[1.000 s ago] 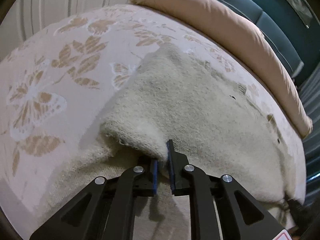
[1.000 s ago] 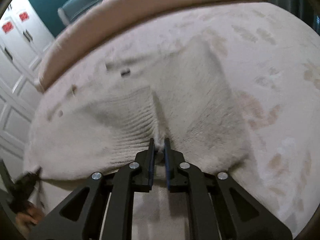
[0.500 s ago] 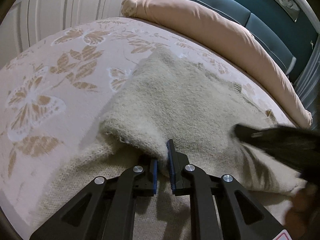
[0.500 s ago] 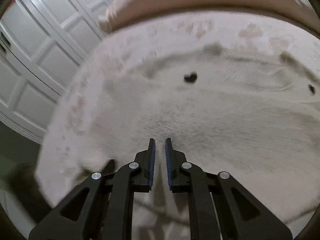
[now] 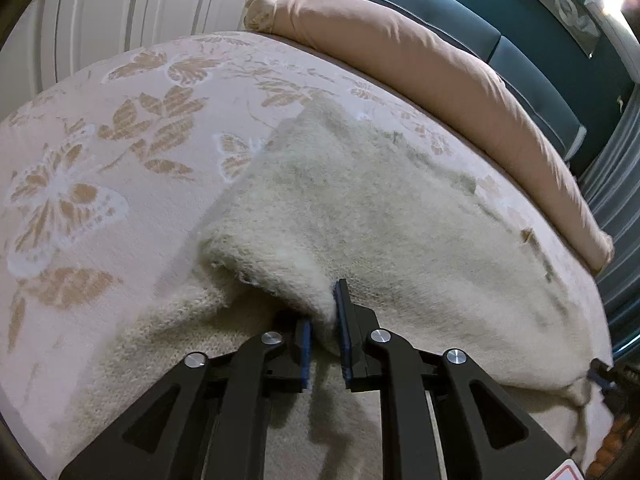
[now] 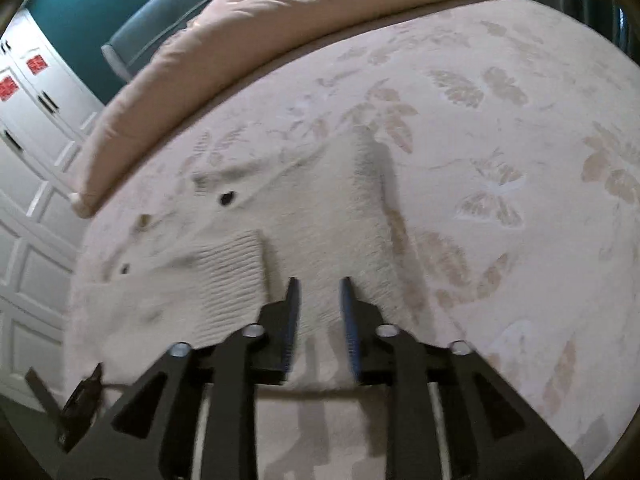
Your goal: Fold small clothes
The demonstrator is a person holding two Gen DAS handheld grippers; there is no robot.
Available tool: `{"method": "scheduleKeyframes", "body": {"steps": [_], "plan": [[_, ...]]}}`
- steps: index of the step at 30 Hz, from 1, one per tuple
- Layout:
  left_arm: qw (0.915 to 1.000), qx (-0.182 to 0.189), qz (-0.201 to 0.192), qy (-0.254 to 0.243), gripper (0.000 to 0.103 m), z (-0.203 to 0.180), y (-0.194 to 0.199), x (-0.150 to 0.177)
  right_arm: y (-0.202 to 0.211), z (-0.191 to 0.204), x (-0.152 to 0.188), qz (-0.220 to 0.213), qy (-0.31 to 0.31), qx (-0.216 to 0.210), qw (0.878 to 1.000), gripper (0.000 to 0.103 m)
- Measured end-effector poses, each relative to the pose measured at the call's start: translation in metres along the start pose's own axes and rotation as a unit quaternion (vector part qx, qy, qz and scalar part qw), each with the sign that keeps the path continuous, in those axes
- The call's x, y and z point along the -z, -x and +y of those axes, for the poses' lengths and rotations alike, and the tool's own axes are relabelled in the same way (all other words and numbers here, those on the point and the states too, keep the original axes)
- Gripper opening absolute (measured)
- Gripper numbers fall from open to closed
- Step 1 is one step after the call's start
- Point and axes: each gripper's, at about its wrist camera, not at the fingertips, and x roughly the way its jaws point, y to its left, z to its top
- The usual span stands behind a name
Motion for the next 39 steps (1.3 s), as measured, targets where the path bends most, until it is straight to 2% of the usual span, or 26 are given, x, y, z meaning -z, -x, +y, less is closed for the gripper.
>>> {"method": "scheduleKeyframes", "body": {"steps": [1,2,3,5,6,7,8,9,12,13,14,15,17,18,21,22,23,24,26,29,30,31,32,33,35,39], "plan": [[1.0,-0.001,0.002,0.006,0.022,-0.001,0.004,-0.002,0.0,0.007,0.001,0.0,0.01,-0.015,1.0,0.045],[0.9998,-0.008,-0.003,0.02,0.035,0.0,0.012,-0.005,-0.005,0.017,0.001,0.001,0.017,-0.024,1.0,0.054],[0.9991,-0.015,-0.016,0.038,0.046,0.002,0.021,-0.008,-0.012,0.025,0.004,0.008,0.023,-0.035,0.999,0.058],[0.9976,-0.019,-0.019,0.063,0.049,0.007,0.026,-0.013,-0.03,0.037,0.009,0.041,0.027,-0.048,0.998,0.06],[0.9968,-0.02,-0.002,0.077,0.048,0.011,0.021,-0.017,-0.041,0.045,0.012,0.058,0.034,-0.038,0.997,0.057],[0.9962,-0.025,0.016,0.082,0.045,0.013,0.015,-0.02,-0.05,0.052,0.013,0.061,0.05,-0.012,0.997,0.042],[0.9959,-0.042,0.031,0.074,0.022,0.014,0.008,-0.024,-0.049,0.066,0.012,0.048,0.085,0.023,0.995,0.01],[0.996,-0.053,0.035,0.063,0.005,0.013,0.006,-0.026,-0.041,0.074,0.009,0.04,0.089,0.01,0.995,0.009],[0.9966,-0.054,0.034,0.051,0.005,0.011,0.008,-0.032,0.011,0.084,-0.004,-0.038,0.075,-0.059,0.995,0.008],[0.9966,-0.058,0.037,0.046,0.005,0.01,0.006,-0.032,0.026,0.082,-0.006,-0.07,0.072,-0.074,0.992,0.008],[0.9962,-0.063,0.043,0.042,0.005,0.01,0.002,-0.029,0.025,0.079,-0.007,-0.074,0.07,-0.068,0.992,0.008],[0.996,-0.065,0.046,0.041,0.006,0.01,-0.002,-0.026,0.008,0.071,-0.007,-0.053,0.068,-0.045,0.995,0.008],[0.9959,-0.075,0.041,0.031,0.006,0.009,-0.003,-0.023,-0.045,0.046,0.002,0.034,0.046,0.016,0.998,0.008],[0.9958,-0.078,0.04,0.026,0.006,0.007,-0.003,-0.023,-0.054,0.035,0.008,0.046,0.028,0.011,0.998,0.008],[0.9955,-0.084,0.042,0.01,0.009,0.007,-0.004,-0.022,-0.027,0.032,0.005,-0.003,0.002,-0.032,0.999,0.009],[0.9953,-0.087,0.042,0.007,0.011,0.008,-0.005,-0.021,-0.034,0.032,0.007,0.003,0.009,-0.014,1.0,0.01],[0.9953,-0.088,0.04,0.003,0.011,0.008,-0.005,-0.021,-0.051,0.029,0.011,0.036,0.014,0.004,0.999,0.01],[0.9952,-0.09,0.039,-0.001,0.011,0.007,-0.005,-0.02,-0.054,0.025,0.013,0.042,0.015,0.001,0.999,0.009],[0.9949,-0.091,0.041,-0.013,0.013,0.004,0.002,-0.021,-0.033,0.031,0.009,0.031,0.014,0.004,0.999,0.015],[0.9969,-0.064,0.043,-0.015,0.016,0.006,0.029,-0.018,0.017,0.037,0.019,0.001,0.033,0.01,0.999,0.018],[0.9975,-0.055,0.042,-0.016,0.016,0.009,0.041,-0.014,0.031,0.033,0.028,-0.005,0.039,0.014,0.999,0.023],[0.9978,-0.048,0.042,-0.018,0.017,0.013,0.054,-0.009,0.046,0.028,0.036,-0.008,0.044,0.017,0.999,0.035],[0.9974,-0.048,0.048,-0.022,0.022,0.019,0.069,0.0,0.069,0.018,0.054,-0.009,0.05,0.02,0.999,0.046],[0.997,-0.047,0.057,-0.023,0.032,0.027,0.084,0.009,0.078,0.013,0.064,-0.008,0.05,0.024,0.998,0.05],[0.996,-0.047,0.073,-0.018,0.042,0.045,0.111,0.031,0.107,-0.009,0.098,0.004,0.049,0.038,0.998,0.052],[0.992,-0.051,0.115,0.003,0.055,0.084,0.16,0.081,0.15,-0.057,0.175,0.044,0.024,0.066,0.997,0.057]]}}
